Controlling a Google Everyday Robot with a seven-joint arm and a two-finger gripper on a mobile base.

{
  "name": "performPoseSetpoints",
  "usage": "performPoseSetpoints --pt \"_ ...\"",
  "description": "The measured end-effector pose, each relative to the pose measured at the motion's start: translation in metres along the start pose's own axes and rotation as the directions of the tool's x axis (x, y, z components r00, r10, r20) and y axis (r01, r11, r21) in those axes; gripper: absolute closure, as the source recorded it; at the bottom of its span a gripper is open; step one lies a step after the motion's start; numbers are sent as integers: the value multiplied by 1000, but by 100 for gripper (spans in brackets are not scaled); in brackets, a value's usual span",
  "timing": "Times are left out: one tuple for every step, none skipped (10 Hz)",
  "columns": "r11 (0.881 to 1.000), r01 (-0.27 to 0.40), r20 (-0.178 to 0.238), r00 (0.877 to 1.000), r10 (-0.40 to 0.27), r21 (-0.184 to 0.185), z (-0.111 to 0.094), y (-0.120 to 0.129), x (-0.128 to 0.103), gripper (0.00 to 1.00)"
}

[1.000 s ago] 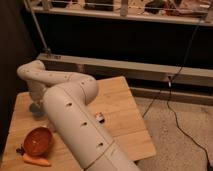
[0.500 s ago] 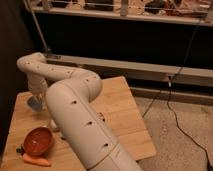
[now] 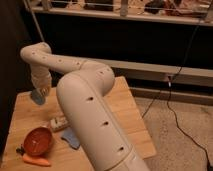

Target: Pick up the ceramic cup

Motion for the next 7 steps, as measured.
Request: performPoseSetpoints --pt "1000 2 13 1000 -2 -4 -10 -2 5 100" --pt "1000 2 21 1000 -2 -8 -18 -3 11 100" --pt "1000 1 28 1000 -1 -13 -25 -5 17 100" --pt "1000 -3 30 1000 3 -11 -27 -8 19 100" --pt "1000 0 29 1000 1 -13 -27 -6 19 100" --pt "1000 3 28 1000 -3 -16 -26 -3 19 100" --pt "1000 2 29 1000 -2 -15 -26 -4 19 100"
